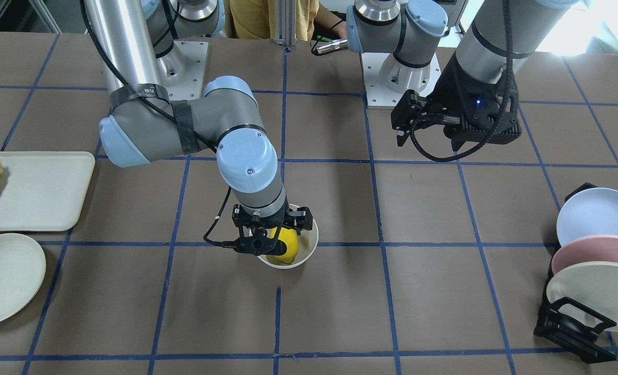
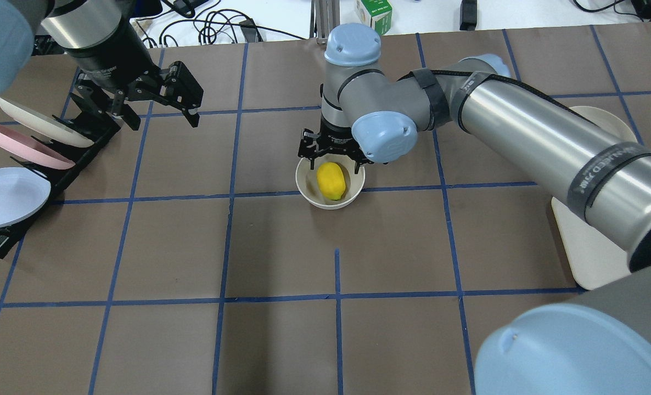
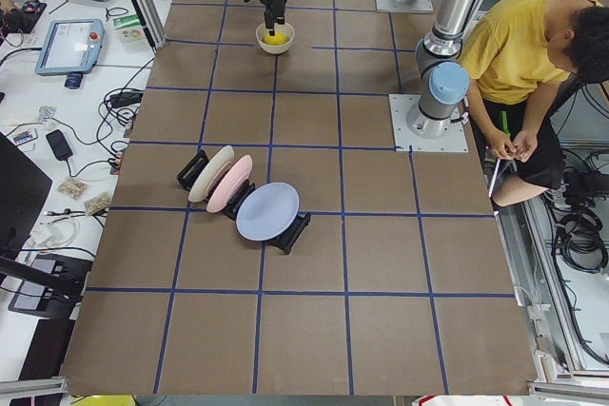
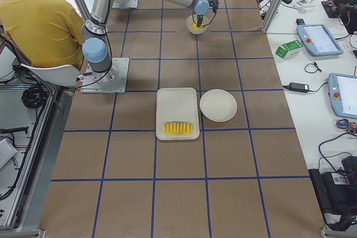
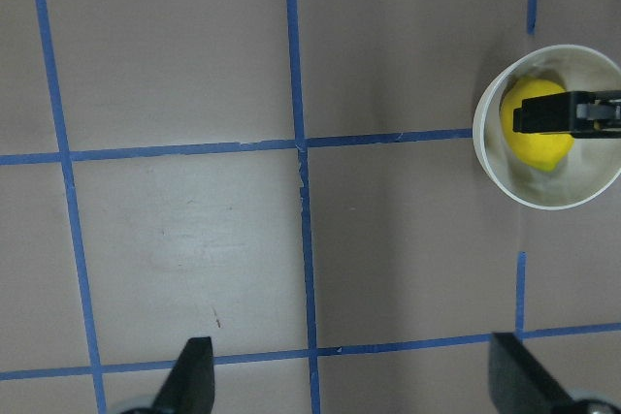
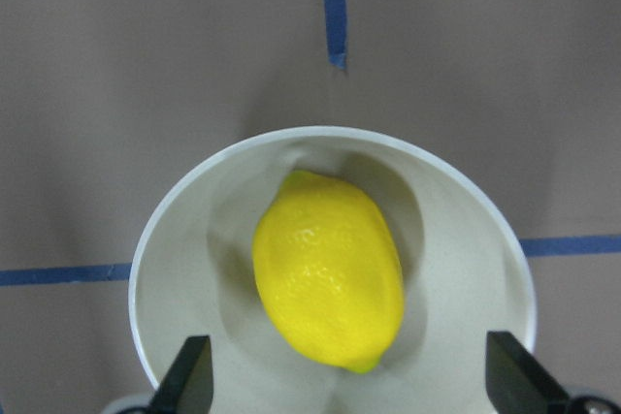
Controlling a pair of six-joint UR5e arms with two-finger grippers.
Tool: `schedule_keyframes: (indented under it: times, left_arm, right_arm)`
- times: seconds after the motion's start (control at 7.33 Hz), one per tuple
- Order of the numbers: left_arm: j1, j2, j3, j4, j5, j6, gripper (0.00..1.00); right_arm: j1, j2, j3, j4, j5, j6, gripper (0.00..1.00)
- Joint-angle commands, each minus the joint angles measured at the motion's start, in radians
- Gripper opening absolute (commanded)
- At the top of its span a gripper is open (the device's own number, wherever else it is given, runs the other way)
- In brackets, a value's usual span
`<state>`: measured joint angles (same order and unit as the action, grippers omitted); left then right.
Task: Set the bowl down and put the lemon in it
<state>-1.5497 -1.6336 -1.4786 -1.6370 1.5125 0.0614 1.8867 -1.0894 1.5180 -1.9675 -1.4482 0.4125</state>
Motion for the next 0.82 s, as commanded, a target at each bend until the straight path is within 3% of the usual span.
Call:
schedule_keyframes:
  times: [0.0,0.27,0.41,0.55,0.68]
  left_arm:
    - [0.0,0.0,0.0,0.0,0.0,0.0,1.0]
    - [-0.001,0.0,0.0,0.0,0.001,0.0,1.0]
    - [-0.001,0.0,0.0,0.0,0.0,0.0,1.0]
    - [-0.001,0.0,0.0,0.0,0.0,0.0,1.0]
    - [-0.001,0.0,0.0,0.0,0.0,0.0,1.0]
  right_arm:
    - [-0.067,-0.133,-0.019,0.164,-0.086,-0.008,1.0]
    - [-0.218,-0.269,-0.016,0.306,-0.106,-0.067,1.0]
    - [-0.259,-0.334,-0.006,0.321,-0.162,-0.095,1.0]
    - [-0.277,-0.36,0.001,0.417,-0.202,-0.103,1.0]
    - [-0.276,-0.418,0.002,0.453,-0.196,-0.148,1.0]
